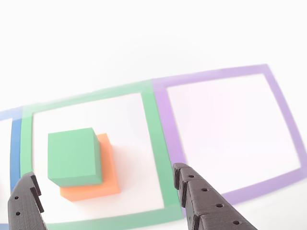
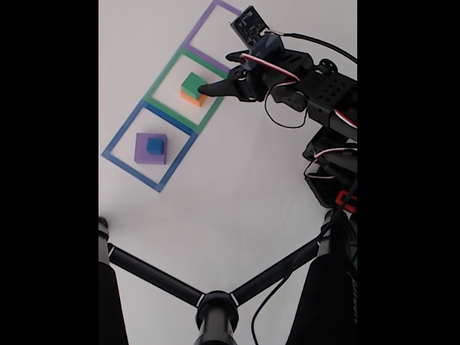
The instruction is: Tower of hanoi
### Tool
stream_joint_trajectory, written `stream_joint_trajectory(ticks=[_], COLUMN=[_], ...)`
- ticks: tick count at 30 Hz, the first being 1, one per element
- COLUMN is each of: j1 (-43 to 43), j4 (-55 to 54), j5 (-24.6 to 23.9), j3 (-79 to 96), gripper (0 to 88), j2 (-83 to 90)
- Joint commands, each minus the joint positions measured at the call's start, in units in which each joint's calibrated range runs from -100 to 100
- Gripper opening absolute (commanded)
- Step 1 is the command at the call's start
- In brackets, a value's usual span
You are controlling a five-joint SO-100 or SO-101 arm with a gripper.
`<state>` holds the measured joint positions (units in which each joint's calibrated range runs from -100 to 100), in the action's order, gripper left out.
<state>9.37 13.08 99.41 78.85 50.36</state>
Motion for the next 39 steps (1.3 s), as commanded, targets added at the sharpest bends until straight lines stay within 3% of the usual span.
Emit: stream_joint_trajectory(ticks=[1, 23, 39], j1=[-0.5, -6.9, -8.1], j4=[-11.0, -34.9, -41.7], j5=[0.6, 0.6, 0.6], j3=[2.2, 4.4, 2.5], gripper=[32.9, 31.6, 30.3], j2=[-4.5, -22.6, -30.5])
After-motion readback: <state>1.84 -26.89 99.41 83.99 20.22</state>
